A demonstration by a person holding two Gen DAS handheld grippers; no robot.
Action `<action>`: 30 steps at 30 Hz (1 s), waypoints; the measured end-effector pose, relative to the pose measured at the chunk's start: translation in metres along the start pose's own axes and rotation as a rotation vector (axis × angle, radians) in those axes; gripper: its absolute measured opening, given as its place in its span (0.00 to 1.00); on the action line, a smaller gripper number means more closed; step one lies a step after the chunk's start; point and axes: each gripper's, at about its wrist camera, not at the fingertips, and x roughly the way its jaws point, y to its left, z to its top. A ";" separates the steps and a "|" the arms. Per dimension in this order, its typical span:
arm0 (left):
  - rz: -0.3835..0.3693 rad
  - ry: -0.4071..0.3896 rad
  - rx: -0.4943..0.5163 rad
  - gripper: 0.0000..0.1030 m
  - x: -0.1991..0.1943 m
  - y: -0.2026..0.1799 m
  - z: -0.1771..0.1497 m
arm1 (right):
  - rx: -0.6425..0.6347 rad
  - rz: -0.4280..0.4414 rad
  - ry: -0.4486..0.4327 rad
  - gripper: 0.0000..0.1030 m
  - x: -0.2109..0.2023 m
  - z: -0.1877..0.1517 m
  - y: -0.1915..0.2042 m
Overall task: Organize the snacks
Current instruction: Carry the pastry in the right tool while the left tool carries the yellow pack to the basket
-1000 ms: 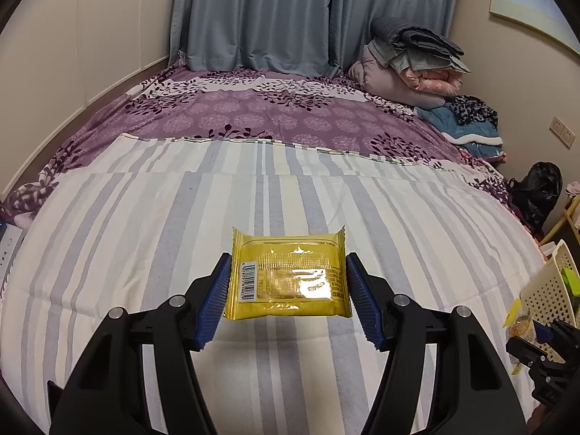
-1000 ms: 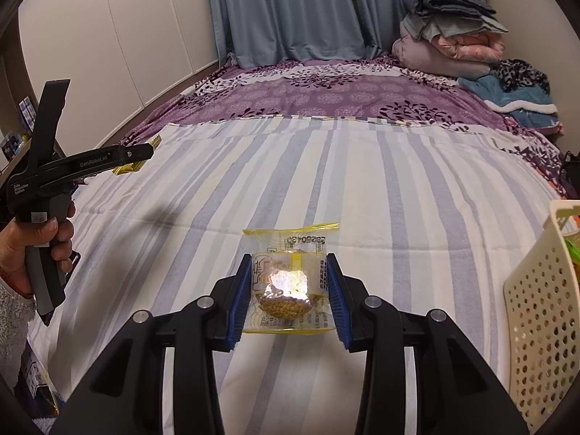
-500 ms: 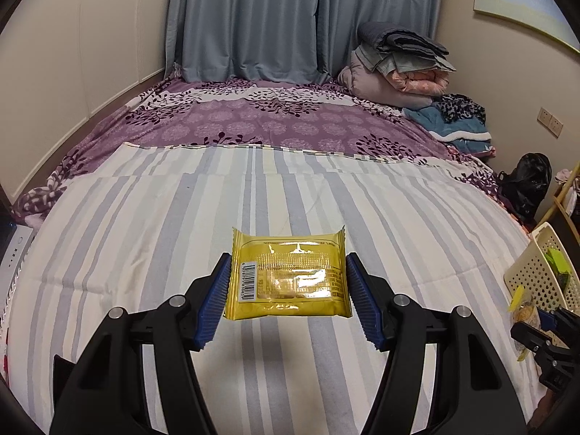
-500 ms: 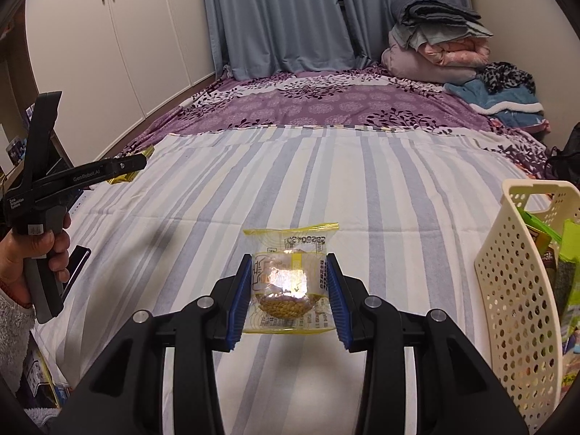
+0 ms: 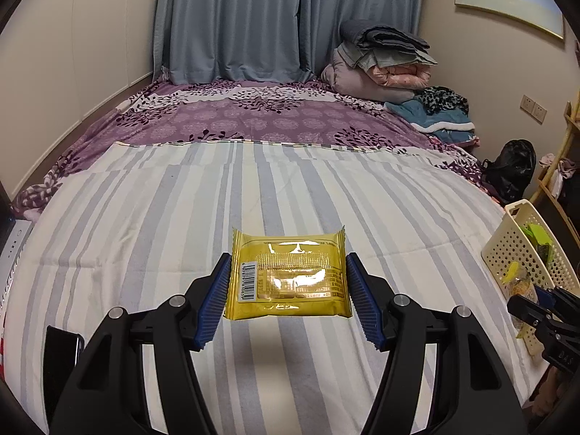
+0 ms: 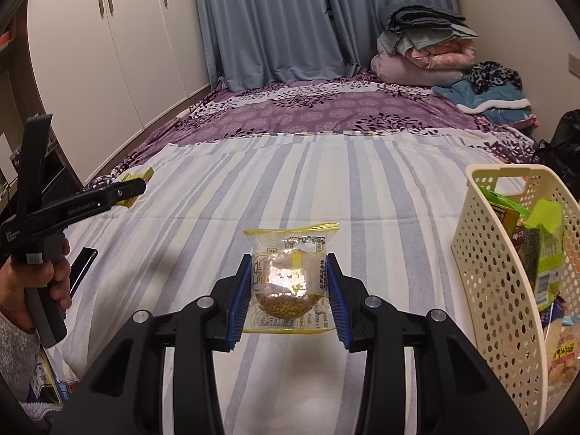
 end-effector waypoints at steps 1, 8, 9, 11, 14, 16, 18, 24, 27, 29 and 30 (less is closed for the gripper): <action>-0.004 0.003 0.003 0.62 -0.002 -0.004 -0.003 | 0.003 -0.001 -0.002 0.38 -0.002 -0.001 -0.001; -0.020 0.009 0.028 0.62 -0.013 -0.023 -0.019 | 0.023 -0.012 -0.012 0.38 -0.014 -0.011 -0.012; -0.022 0.011 0.032 0.62 -0.014 -0.025 -0.020 | 0.026 -0.015 -0.016 0.38 -0.017 -0.012 -0.014; -0.029 0.013 0.042 0.62 -0.015 -0.031 -0.024 | 0.032 -0.022 -0.025 0.38 -0.023 -0.015 -0.019; -0.040 0.017 0.053 0.62 -0.018 -0.038 -0.026 | 0.052 -0.043 -0.048 0.38 -0.033 -0.017 -0.027; -0.048 0.018 0.066 0.62 -0.019 -0.045 -0.026 | 0.076 -0.066 -0.068 0.38 -0.042 -0.017 -0.039; -0.059 0.020 0.082 0.62 -0.018 -0.053 -0.026 | 0.102 -0.089 -0.084 0.38 -0.050 -0.019 -0.051; -0.101 0.017 0.138 0.62 -0.020 -0.085 -0.023 | 0.189 -0.180 -0.146 0.39 -0.081 -0.023 -0.096; -0.130 0.016 0.166 0.62 -0.021 -0.104 -0.020 | 0.229 -0.233 -0.175 0.38 -0.096 -0.028 -0.119; -0.153 0.016 0.187 0.62 -0.021 -0.117 -0.018 | 0.251 -0.261 -0.181 0.38 -0.101 -0.031 -0.133; -0.164 0.017 0.196 0.62 -0.020 -0.123 -0.015 | 0.262 -0.276 -0.182 0.38 -0.104 -0.033 -0.139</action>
